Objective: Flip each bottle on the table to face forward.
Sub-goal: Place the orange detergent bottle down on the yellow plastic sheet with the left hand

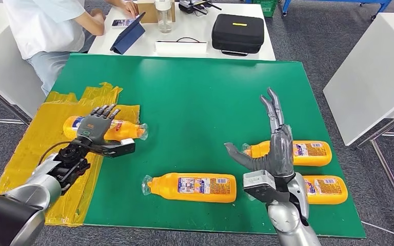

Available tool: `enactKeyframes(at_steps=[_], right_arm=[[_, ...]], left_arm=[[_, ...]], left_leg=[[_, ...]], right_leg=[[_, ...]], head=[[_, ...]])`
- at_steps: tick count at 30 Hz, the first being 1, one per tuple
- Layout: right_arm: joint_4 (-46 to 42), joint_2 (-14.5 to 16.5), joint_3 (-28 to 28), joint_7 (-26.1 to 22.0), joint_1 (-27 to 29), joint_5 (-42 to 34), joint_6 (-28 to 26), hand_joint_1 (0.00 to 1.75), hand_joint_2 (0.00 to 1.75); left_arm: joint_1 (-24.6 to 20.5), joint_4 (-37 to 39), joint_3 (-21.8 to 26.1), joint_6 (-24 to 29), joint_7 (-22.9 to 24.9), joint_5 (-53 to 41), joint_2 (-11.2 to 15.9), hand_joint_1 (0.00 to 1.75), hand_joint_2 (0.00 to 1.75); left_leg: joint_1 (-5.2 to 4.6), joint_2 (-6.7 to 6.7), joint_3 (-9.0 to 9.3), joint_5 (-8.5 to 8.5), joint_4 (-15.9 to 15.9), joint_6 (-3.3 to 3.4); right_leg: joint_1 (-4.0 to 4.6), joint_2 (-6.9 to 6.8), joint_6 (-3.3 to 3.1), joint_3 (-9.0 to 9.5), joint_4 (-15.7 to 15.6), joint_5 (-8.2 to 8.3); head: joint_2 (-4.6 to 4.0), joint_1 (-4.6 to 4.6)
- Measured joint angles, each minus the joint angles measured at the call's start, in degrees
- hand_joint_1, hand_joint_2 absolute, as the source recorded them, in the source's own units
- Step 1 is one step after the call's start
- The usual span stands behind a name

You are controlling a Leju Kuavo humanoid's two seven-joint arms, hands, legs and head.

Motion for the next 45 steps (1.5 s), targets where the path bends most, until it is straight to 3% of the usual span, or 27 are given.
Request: enactKeyframes(at_steps=[2, 5, 7, 11, 16, 20, 24, 32, 39, 45], right_arm=[[0.4, -0.7, 0.0, 2.5, -0.6, 3.1, 1.0, 0.0, 1.75], [1.6, -2.3, -0.2, 8.3, -2.7, 11.4, 4.4, 0.0, 1.75], [2.7, -3.8, -0.7, 11.4, -4.6, 17.5, 6.0, 0.0, 1.75], [4.3, -7.7, -2.3, 13.5, -7.7, 21.0, 10.4, 0.0, 1.75], [7.4, -13.0, -3.9, 15.0, -9.8, 23.1, 16.1, 0.0, 1.75], [11.9, -16.4, -5.1, 15.6, -11.0, 24.2, 18.2, 0.0, 1.75], [16.2, -18.8, -6.8, 16.3, -11.4, 25.1, 20.8, 0.0, 1.75], [21.1, -22.7, -8.6, 11.8, -11.5, 23.7, 27.5, 0.0, 1.75], [23.5, -23.9, -8.6, 11.3, -12.1, 24.5, 29.5, 0.0, 1.75], [26.9, -23.4, -8.2, 13.8, -14.4, 25.6, 29.6, 0.0, 1.75]], left_arm=[[0.4, -0.7, 4.1, -0.7, -8.2, 7.5, -1.9, 0.0, 0.0], [0.5, -3.3, 12.3, -6.4, -23.2, 23.2, -5.1, 0.0, 0.0], [0.5, -6.7, 17.6, -11.0, -28.8, 31.6, -7.2, 0.0, 0.0], [1.1, -14.7, 23.2, -16.2, -30.2, 39.5, -10.3, 0.0, 0.0], [3.0, -21.8, 24.7, -19.0, -30.2, 43.1, -12.3, 0.0, 0.0], [5.4, -25.8, 24.7, -21.2, -30.2, 45.4, -13.3, 0.0, 1.75], [7.8, -29.3, 24.0, -23.9, -30.2, 48.4, -14.6, 0.0, 1.75], [10.6, -32.4, 21.2, -23.6, -30.1, 50.1, -15.6, 0.0, 1.75], [11.2, -32.6, 19.8, -22.8, -30.0, 50.4, -15.6, 0.0, 1.75], [11.3, -32.2, 18.8, -22.0, -29.9, 50.2, -15.6, 0.0, 1.75]], left_leg=[[-0.01, -0.02, -0.01, 0.01, 0.0, 0.01], [-0.04, -0.09, -0.03, 0.04, 0.0, 0.06], [-0.06, -0.11, -0.03, 0.06, 0.0, 0.09], [-0.07, -0.13, -0.04, 0.08, 0.0, 0.12], [-0.07, -0.14, -0.05, 0.06, 0.0, 0.13], [-0.06, -0.15, -0.07, 0.06, 0.0, 0.13], [-0.07, -0.25, -0.12, 0.07, 0.0, 0.14], [-0.07, -0.38, -0.16, 0.06, 0.0, 0.15], [-0.06, -0.38, -0.16, 0.07, 0.0, 0.15], [-0.06, -0.35, -0.16, 0.08, 0.0, 0.16]], right_leg=[[-0.01, -0.01, 0.01, 0.0, 0.0, 0.01], [-0.02, -0.03, 0.03, 0.0, 0.0, 0.03], [-0.03, -0.04, 0.03, 0.0, 0.0, 0.06], [-0.04, -0.07, 0.04, 0.03, 0.0, 0.1], [-0.03, -0.09, 0.04, 0.03, 0.0, 0.09], [-0.03, -0.15, 0.04, 0.02, 0.0, 0.09], [-0.03, -0.27, 0.04, 0.02, 0.0, 0.08], [-0.03, -0.33, 0.06, 0.01, 0.0, 0.07], [-0.02, -0.32, 0.05, 0.01, 0.0, 0.07], [-0.02, -0.32, 0.06, 0.01, 0.0, 0.07]], head=[[0.0, 0.01], [0.0, 0.01], [0.0, 0.01], [0.0, 0.0], [0.0, -0.02], [0.0, -0.02], [0.0, -0.02], [0.0, -0.02], [0.0, -0.03], [0.0, -0.03]])
